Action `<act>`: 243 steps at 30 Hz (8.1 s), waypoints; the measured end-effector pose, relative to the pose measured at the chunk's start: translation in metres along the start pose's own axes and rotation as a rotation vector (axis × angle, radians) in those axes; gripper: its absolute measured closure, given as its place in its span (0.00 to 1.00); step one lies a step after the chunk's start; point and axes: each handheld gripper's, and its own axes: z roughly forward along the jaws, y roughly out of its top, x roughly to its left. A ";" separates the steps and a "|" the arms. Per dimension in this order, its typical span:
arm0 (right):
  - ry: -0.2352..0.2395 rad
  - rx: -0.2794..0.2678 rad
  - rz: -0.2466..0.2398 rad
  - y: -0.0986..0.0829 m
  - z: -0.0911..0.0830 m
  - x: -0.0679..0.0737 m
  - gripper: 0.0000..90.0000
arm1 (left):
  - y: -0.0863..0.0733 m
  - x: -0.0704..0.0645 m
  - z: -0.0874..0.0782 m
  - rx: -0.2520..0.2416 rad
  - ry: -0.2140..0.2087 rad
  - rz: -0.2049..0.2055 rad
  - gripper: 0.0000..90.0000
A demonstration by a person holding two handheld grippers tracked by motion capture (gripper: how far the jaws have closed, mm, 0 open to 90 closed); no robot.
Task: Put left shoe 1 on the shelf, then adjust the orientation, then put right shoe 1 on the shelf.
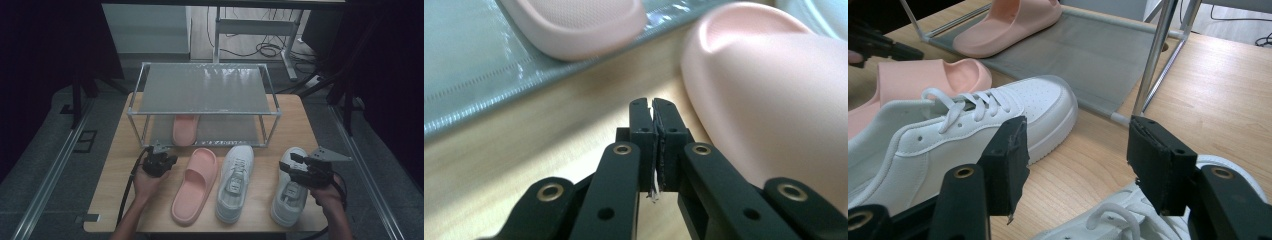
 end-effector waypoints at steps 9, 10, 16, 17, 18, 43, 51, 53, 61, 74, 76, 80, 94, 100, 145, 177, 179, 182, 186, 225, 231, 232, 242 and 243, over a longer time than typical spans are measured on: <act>-0.007 -0.011 0.006 0.001 -0.003 0.000 0.47 | -0.017 -0.006 -0.024 -0.047 -0.021 -0.018 0.98; -0.007 -0.013 0.008 0.001 -0.004 0.000 0.47 | -0.019 -0.007 -0.026 -0.052 -0.023 -0.024 0.98; -0.004 -0.007 0.005 0.000 -0.002 0.001 0.47 | -0.026 -0.011 -0.036 -0.063 -0.038 -0.040 0.98; -0.003 -0.005 0.003 0.000 -0.001 0.001 0.47 | -0.026 -0.012 -0.039 -0.068 -0.040 -0.041 0.98; -0.002 -0.003 0.001 0.000 0.000 0.001 0.47 | -0.026 -0.013 -0.042 -0.074 -0.044 -0.041 0.98; -0.016 -0.010 0.012 -0.001 0.009 0.000 0.47 | -0.023 -0.060 -0.072 -0.124 -0.211 0.020 0.98; -0.016 -0.017 0.008 0.000 0.005 0.001 0.47 | -0.020 -0.085 -0.066 -0.095 -0.257 0.079 0.98; -0.018 -0.019 0.011 0.000 0.005 0.000 0.47 | -0.020 -0.088 -0.064 -0.088 -0.263 0.084 0.98; -0.016 -0.010 0.008 -0.001 0.008 0.001 0.47 | -0.021 -0.104 -0.055 -0.054 -0.293 0.116 0.98; -0.016 -0.014 0.007 0.000 0.007 0.000 0.47 | -0.029 -0.131 -0.030 0.040 -0.314 0.182 0.98; -0.015 -0.011 0.007 0.000 0.007 0.000 0.47 | -0.031 -0.132 -0.026 0.051 -0.306 0.189 0.98; -0.014 -0.009 0.005 0.000 0.007 0.001 0.47 | -0.034 -0.134 -0.020 0.082 -0.294 0.202 0.98; -0.014 -0.011 0.009 0.000 0.005 -0.001 0.47 | -0.037 -0.130 -0.017 0.113 -0.252 0.202 0.99; -0.013 -0.009 0.009 0.000 0.005 -0.001 0.47 | -0.038 -0.120 -0.019 0.114 -0.230 0.177 0.99; -0.012 -0.017 0.000 0.001 0.002 0.001 0.47 | -0.028 -0.080 -0.045 0.004 -0.170 0.051 0.73; -0.014 -0.015 -0.002 0.001 0.002 0.002 0.47 | -0.010 -0.092 -0.012 0.038 -0.124 0.092 0.72; -0.013 -0.016 -0.004 0.001 0.002 0.003 0.47 | -0.009 -0.093 -0.010 0.041 -0.126 0.100 0.73; -0.011 -0.013 -0.006 0.001 0.003 0.004 0.47 | -0.006 -0.095 -0.006 0.041 -0.120 0.110 0.75; -0.010 -0.013 -0.006 0.001 0.003 0.004 0.47 | -0.003 -0.096 -0.001 0.039 -0.108 0.116 0.83; -0.013 -0.038 0.005 0.003 -0.004 0.001 0.47 | 0.043 -0.103 -0.004 -0.081 -0.070 0.080 0.92; -0.012 -0.038 0.002 0.004 -0.004 0.001 0.47 | 0.062 -0.101 0.008 -0.083 -0.058 0.061 0.92; -0.012 -0.038 0.002 0.004 -0.004 0.001 0.47 | 0.065 -0.101 0.011 -0.084 -0.057 0.058 0.92; -0.010 -0.037 0.003 0.003 -0.003 0.001 0.47 | 0.089 -0.109 0.039 -0.089 -0.043 0.044 0.92; -0.009 -0.037 0.003 0.003 -0.003 0.001 0.47 | 0.092 -0.110 0.041 -0.092 -0.040 0.042 0.92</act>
